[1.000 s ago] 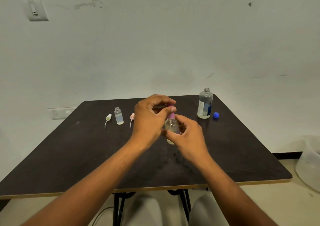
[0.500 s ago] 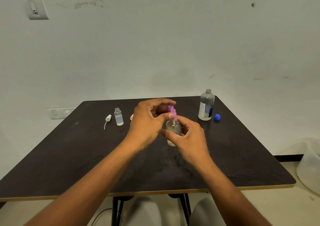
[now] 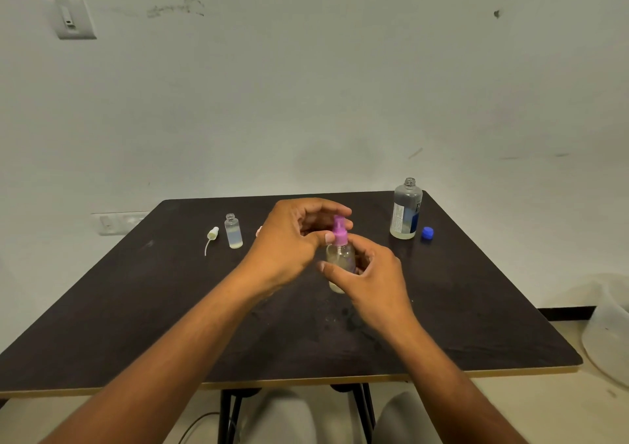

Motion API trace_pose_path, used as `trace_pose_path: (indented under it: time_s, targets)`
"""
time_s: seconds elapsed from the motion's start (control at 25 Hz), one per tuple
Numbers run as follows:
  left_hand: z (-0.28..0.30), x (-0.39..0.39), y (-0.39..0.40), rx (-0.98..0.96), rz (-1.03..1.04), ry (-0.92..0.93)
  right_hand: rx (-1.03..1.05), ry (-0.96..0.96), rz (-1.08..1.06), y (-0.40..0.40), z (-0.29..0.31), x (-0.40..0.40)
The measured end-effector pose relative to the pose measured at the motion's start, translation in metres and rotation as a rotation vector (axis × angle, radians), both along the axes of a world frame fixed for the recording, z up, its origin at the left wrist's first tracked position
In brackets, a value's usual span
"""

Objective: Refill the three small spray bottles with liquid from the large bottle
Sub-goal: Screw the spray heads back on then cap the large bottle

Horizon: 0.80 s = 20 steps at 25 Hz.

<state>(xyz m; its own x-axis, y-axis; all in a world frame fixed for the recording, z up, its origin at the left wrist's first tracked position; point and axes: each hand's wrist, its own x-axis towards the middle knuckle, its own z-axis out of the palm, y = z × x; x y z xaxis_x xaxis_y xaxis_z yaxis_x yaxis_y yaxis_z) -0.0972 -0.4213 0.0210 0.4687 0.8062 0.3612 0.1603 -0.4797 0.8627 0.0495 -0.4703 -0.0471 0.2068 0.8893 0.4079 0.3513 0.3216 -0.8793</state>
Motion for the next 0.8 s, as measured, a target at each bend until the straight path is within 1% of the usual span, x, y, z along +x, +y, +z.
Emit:
trace_pose_path:
  time_s: [0.04, 0.2, 0.24, 0.4, 0.44, 0.56, 0.64, 0.8]
  targets:
    - [0.0009, -0.0006, -0.0001, 0.005, -0.002, 0.013, -0.002, 0.006, 0.006, -0.0001, -0.0002, 0.0001]
    - [0.0003, 0.0041, -0.0015, 0.083, 0.121, -0.025, 0.010, 0.017, 0.020, -0.0007, 0.0010, -0.0045]
    - [0.0004, 0.0038, -0.0008, 0.076, 0.111, -0.030, 0.012, 0.009, 0.022, -0.0011, 0.0011, -0.0043]
    - [0.0039, -0.0035, 0.0012, 0.002, -0.046, 0.009, 0.008, -0.004, 0.018, -0.0018, 0.0020, -0.0008]
    - [0.0039, -0.0035, 0.0007, 0.023, -0.038, 0.017, 0.013, 0.000, 0.021, -0.0016, 0.0028, -0.0011]
    - [0.0015, 0.0013, -0.0003, 0.149, 0.112, 0.036, 0.020, 0.007, 0.023, -0.0018, 0.0043, -0.0042]
    - [0.0023, 0.0014, 0.0008, 0.121, 0.117, 0.018, 0.022, -0.005, 0.026, -0.0024, 0.0032, -0.0048]
    - [0.0095, -0.0057, 0.0010, 0.026, -0.009, 0.042, 0.015, 0.001, 0.033, -0.0044, 0.0025, -0.0020]
